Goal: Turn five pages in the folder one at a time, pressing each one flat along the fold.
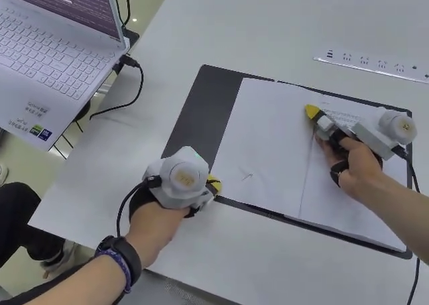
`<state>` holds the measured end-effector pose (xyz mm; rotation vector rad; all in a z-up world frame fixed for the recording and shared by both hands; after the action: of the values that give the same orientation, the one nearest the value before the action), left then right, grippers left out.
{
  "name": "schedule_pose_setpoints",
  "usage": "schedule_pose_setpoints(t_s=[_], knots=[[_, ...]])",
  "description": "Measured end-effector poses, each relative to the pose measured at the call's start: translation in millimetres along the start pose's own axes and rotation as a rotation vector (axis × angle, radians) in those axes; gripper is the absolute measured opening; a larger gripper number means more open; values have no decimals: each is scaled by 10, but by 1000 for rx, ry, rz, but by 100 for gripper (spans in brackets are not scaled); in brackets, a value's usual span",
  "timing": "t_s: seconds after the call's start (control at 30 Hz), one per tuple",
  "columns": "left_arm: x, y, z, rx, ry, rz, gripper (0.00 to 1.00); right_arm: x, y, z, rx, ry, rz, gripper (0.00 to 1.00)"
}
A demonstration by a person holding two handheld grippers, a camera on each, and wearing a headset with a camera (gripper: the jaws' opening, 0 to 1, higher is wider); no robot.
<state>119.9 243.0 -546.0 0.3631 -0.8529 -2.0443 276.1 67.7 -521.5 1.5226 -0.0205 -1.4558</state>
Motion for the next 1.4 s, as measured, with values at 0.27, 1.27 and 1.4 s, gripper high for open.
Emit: schedule_pose_setpoints(t_s=[0.27,1.27,1.4], knots=[[1,1,0,0,4,-8,0,-105,-163,233,18,9,-45,0],[5,5,-5,0,-6,14,0,-201,-656,744,-44,32,-80,0],[13,5,-3,0,-7,14,0,-228,-768,829,-77,38,-66,0]])
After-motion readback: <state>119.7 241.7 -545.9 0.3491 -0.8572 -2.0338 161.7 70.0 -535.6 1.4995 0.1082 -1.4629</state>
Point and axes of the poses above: the centre of the closed fingertips' face, and the gripper's own axes: z roughly backward along the fingers, x roughly to its right, y roughly out of its top, the point moved 2 cm from there along z, roughly backward along the fingers, and after that the axes turned 5 degrees about y, right-handed, at the moved point
